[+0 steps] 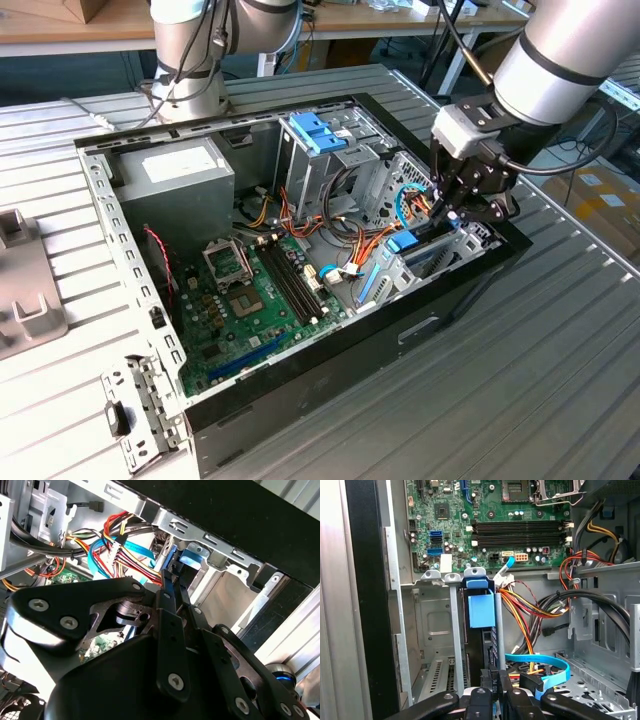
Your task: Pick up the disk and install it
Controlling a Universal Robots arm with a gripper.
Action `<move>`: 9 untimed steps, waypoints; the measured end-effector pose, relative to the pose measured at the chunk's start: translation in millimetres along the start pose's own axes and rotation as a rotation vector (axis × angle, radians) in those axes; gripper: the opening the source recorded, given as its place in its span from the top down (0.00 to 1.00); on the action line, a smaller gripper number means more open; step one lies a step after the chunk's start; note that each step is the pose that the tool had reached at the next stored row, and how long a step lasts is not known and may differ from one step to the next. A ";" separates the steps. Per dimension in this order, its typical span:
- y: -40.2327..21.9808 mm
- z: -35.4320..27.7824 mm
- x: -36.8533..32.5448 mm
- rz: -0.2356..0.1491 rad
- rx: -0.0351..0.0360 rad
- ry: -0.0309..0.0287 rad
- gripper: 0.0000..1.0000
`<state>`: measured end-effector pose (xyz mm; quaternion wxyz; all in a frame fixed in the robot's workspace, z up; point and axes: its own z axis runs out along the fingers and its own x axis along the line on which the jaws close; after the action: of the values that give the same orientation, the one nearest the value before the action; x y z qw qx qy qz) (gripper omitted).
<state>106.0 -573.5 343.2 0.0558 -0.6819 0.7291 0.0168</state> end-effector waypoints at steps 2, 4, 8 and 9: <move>0.0 -0.1 0.0 0.000 0.0000 -0.0001 0.82; -0.1 -1.0 -0.1 0.000 0.0001 -0.0005 0.82; -0.1 -2.9 -0.6 0.000 0.0001 0.0000 0.82; -0.1 -2.8 -0.6 -0.001 0.0000 -0.0001 0.82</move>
<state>106.0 -573.2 346.1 0.0559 -0.6824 0.7286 0.0168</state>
